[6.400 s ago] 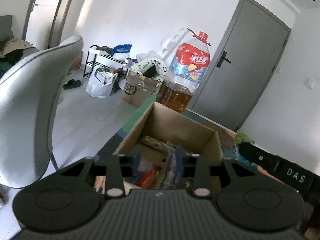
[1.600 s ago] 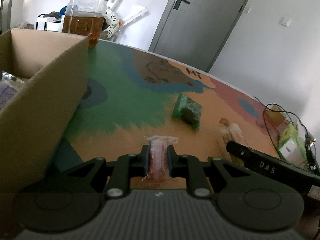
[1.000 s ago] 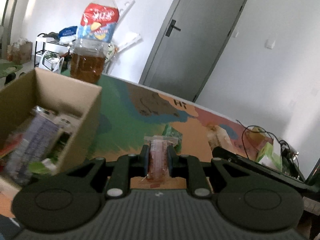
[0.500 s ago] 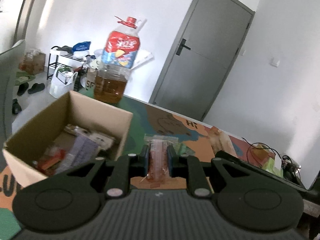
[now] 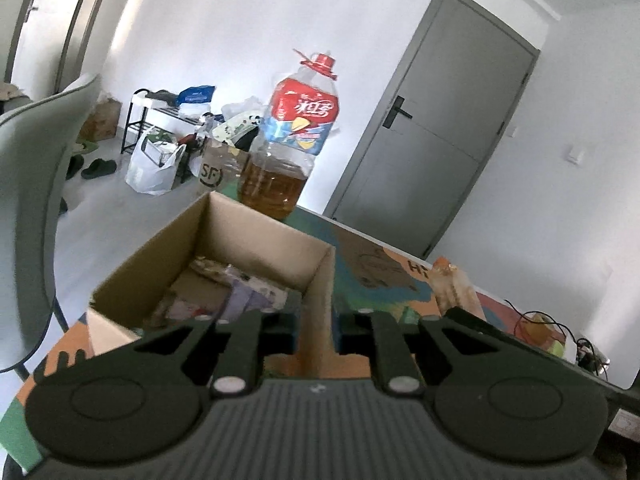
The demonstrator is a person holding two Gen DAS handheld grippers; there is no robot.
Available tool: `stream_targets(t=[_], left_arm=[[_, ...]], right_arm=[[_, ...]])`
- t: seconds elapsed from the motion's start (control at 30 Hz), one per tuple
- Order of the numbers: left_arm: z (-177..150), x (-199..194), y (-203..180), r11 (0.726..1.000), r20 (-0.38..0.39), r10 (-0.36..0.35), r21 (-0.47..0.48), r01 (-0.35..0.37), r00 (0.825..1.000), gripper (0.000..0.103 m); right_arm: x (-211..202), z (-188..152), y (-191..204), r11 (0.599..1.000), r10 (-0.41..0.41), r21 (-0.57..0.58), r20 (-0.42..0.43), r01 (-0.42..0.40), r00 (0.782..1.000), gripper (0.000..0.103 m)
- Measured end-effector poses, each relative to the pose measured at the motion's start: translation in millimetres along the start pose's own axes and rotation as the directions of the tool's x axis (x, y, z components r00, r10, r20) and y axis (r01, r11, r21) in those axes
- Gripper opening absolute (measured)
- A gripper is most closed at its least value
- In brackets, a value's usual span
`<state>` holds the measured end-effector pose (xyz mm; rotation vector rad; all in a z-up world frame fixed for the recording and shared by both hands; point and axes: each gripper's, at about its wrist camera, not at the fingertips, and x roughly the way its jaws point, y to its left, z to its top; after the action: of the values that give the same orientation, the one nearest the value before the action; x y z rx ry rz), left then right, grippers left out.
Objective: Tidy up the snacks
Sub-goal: 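Carry both snacks over the cardboard box and open both grippers to drop them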
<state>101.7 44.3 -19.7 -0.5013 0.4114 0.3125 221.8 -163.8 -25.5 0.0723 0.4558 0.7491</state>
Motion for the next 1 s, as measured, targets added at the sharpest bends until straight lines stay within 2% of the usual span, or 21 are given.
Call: stream_targets(t=[0.43,0.73,0.83,1.0], left_arm=[[4,-9,40,0.997,-0.017,0.048,-0.061,-0.049,0.999,0.011],[9,-21,69,0.990,-0.010,0.098,-0.098,-0.099,0.995,0.015],[11,-26,77,0.986,-0.009,0.116,-0.116,-0.116,0.993,0.021],[11,-30,82,0.984,-0.010,0.128,-0.124,-0.128,0.992,0.038]], right_arm=[[13,0,31,0.998,0.040,-0.037,-0.025,-0.041,0.999,0.037],[32,3,67,0.992,0.106,-0.068,-0.045,-0.109,0.993,0.037],[38,4,78,0.989,0.125,-0.072,-0.061,-0.129,0.990,0.037],[38,1,89,0.983,0.143,-0.103,-0.081,-0.151,0.986,0.044]])
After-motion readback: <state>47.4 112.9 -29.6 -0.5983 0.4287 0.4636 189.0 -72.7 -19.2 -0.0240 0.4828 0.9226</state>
